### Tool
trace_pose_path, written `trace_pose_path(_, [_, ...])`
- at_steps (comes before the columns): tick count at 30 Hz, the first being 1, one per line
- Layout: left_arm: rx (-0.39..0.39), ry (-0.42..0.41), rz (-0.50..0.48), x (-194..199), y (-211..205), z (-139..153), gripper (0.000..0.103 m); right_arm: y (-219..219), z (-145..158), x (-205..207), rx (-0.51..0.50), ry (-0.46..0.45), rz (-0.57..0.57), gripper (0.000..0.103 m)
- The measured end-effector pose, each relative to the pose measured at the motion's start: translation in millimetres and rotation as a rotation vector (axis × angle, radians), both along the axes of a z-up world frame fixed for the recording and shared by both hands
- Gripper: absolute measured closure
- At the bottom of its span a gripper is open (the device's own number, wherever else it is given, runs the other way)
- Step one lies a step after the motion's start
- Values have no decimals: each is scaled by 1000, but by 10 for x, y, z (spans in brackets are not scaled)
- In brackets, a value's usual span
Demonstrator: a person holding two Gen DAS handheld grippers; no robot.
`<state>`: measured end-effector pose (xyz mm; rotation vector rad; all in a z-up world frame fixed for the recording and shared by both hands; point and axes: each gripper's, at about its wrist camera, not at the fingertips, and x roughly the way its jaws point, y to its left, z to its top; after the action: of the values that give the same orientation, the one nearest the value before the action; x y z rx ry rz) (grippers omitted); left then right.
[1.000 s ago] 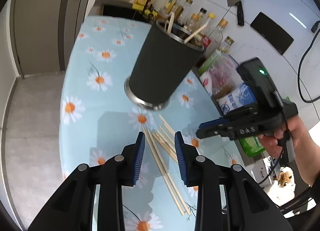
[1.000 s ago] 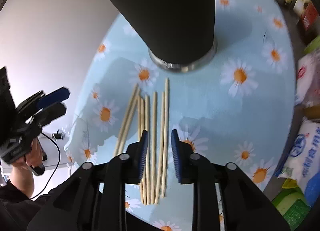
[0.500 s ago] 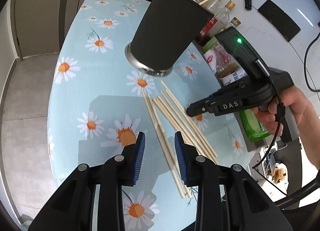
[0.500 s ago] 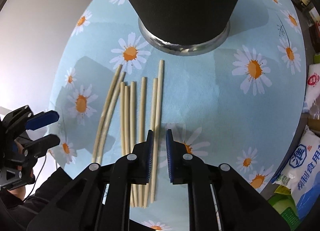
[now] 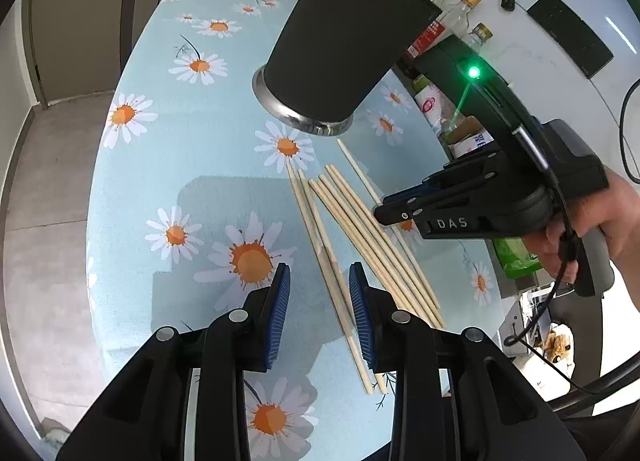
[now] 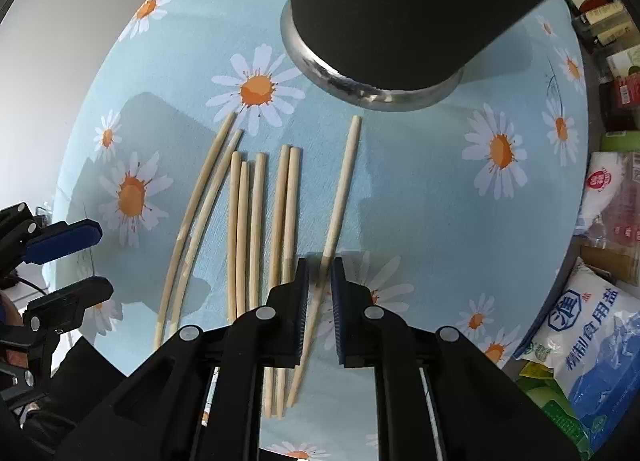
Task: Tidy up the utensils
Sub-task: 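Move both open tools back down to the chopstick pile, then grasp another chopstick with the right tool, then grasp another chopstick with the left tool while the right tool holds its chopstick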
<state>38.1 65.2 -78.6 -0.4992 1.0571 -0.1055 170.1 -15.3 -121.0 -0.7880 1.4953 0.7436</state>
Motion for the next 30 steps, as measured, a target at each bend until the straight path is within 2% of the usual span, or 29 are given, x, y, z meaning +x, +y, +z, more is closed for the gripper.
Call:
trace_pose_path(3, [10,15,7,44,-14,-9,73,12,-5,6,3,21,-24,97])
trace_pose_path(9, [-3,86,44,210,16,-32,73,-139,-4,117,90,116,-97,98])
trace_pose_path(12, [-43,119,70,302,30,-25,73,-302,65,173,173,164,-139,98])
trace_pose_path(14, [-67,140,75,362,17,-28,73,-445,179,217,287,223,-176,97])
trace_pose_path(18, [-26,212,90,483,-43,-70,73,-745,404,236,411,252,-220,97])
trace_pose_path(23, [22,282,121,570,-78,-133,76,-1018,578,246,518,291,-239,97])
trace_pose_path(26, [38,320,134,608,-98,-189,76,-1176,620,308,588,347,-252,97])
trace_pose_path(30, [64,355,129,657,-192,-244,77,-1331,724,400,624,364,-244,97])
